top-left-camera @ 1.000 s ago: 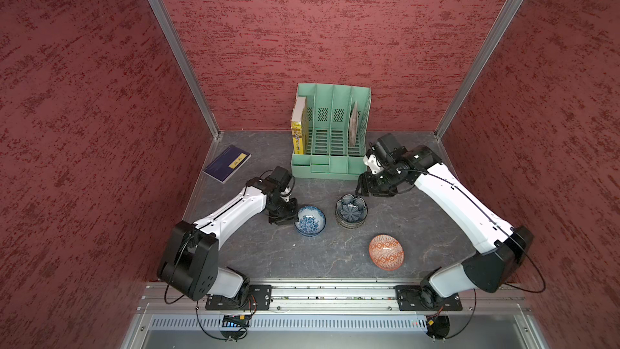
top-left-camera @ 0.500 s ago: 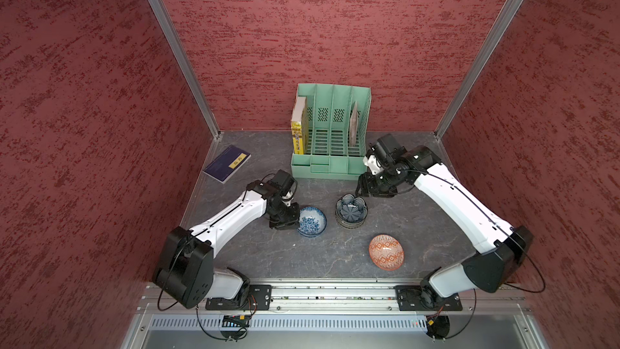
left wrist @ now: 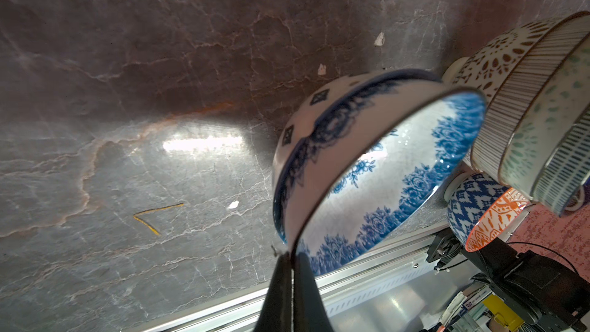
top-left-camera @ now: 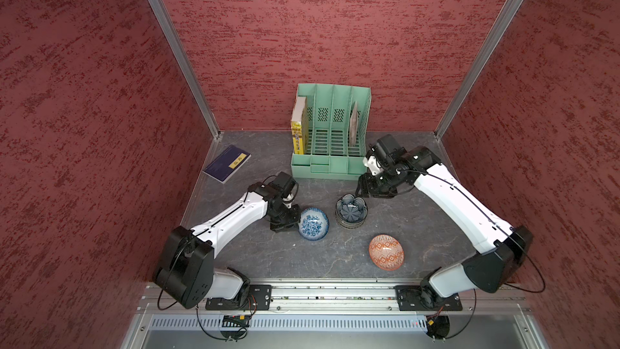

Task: Stack the bowls
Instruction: Place the bowl on the bowl.

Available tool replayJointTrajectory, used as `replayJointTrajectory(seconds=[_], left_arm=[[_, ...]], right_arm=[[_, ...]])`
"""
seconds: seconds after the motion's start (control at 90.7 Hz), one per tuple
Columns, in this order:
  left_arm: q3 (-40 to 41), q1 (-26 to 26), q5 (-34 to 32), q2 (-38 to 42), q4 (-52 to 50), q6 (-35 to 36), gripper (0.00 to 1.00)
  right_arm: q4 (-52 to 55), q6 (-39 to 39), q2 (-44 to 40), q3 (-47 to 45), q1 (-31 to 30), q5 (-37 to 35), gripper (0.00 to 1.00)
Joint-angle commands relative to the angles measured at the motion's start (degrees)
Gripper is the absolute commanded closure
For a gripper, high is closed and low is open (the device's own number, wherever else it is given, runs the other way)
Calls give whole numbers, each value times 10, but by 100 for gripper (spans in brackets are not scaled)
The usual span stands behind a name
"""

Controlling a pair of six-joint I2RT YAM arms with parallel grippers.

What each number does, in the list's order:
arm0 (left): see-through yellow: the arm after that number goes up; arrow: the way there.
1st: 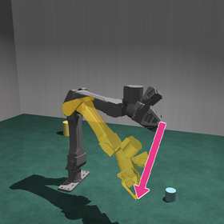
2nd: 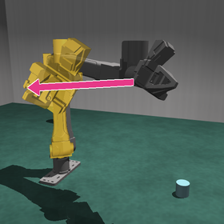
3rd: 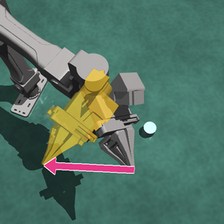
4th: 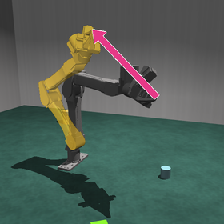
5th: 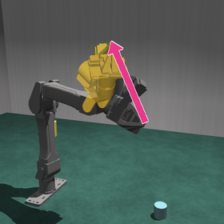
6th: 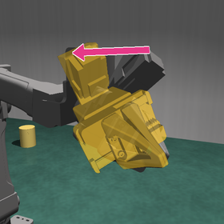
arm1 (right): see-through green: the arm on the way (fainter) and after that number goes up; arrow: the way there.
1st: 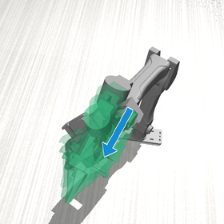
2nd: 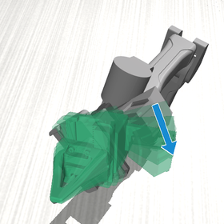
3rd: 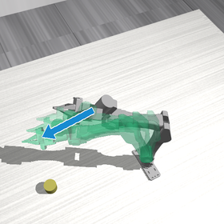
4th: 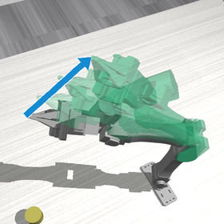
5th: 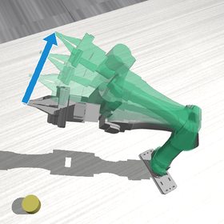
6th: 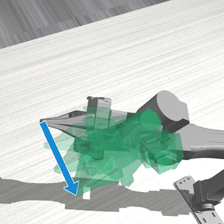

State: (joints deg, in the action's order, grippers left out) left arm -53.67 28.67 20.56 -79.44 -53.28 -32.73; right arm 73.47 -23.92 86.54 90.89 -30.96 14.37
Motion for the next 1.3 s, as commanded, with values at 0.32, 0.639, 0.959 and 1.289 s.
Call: replayJointTrajectory(seconds=[0.32, 0.639, 0.959, 1.289], left_arm=[[12, -5, 17, -9, 27, -3, 100], [8, -14, 53, 3, 23, -17, 100], [8, -24, 68, 9, 14, -20, 100], [-13, -24, 26, 2, -2, -2, 55]], right_arm=[[-11, 7, -11, -8, 6, 4, 40], [-12, 9, -11, -11, 6, 4, 40], [-16, 9, -14, -19, 6, 6, 40], [-19, 7, -16, -23, 6, 7, 40]])
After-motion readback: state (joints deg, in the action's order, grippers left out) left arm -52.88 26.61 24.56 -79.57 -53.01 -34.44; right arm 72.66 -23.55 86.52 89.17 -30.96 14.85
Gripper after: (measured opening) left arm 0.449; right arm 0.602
